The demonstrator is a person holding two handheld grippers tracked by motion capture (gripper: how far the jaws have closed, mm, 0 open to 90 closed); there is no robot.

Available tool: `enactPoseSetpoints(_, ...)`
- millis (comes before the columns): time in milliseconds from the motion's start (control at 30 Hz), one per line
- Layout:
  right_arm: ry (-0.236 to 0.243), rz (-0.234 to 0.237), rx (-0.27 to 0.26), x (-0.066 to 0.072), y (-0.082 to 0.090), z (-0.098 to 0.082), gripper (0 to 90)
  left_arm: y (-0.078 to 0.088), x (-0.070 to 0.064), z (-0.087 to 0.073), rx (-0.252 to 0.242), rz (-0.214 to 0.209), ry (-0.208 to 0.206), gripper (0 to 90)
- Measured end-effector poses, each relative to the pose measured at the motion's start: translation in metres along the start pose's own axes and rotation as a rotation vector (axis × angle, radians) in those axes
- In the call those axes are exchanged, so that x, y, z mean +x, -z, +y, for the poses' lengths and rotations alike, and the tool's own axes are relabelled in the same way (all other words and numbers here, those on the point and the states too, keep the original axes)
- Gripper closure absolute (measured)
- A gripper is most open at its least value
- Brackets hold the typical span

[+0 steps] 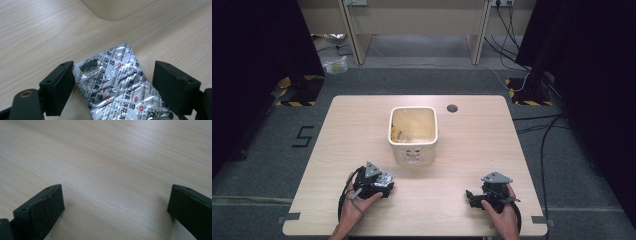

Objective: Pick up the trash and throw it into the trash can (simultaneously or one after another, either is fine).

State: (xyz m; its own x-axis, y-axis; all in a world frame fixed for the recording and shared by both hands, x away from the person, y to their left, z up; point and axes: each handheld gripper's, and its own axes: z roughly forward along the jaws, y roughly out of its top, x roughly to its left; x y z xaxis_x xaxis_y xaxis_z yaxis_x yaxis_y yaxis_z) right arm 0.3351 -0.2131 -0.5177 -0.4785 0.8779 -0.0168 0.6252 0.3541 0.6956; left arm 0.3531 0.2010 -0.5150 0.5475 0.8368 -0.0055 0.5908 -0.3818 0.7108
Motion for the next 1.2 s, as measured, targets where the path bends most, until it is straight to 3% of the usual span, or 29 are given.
enactPoseSetpoints(167,0.000,0.001,0.000,0.000,0.000,0.000,0.8,-0.001,0.000,-0.002,0.003,-0.018,0.012,18.2)
enactPoseSetpoints(333,0.000,0.001,-0.001,0.000,0.000,0.000,0.8,0.000,0.002,-0.001,-0.005,-0.032,-0.003,28.4)
enactPoseSetpoints(600,0.000,0.002,-0.001,0.000,0.000,0.000,0.8,0.003,0.004,0.002,-0.012,-0.036,-0.022,30.9)
enactPoseSetpoints(1200,0.001,0.003,-0.001,0.000,0.000,0.000,0.8,0.027,0.024,0.026,-0.079,-0.074,0.004,32.3)
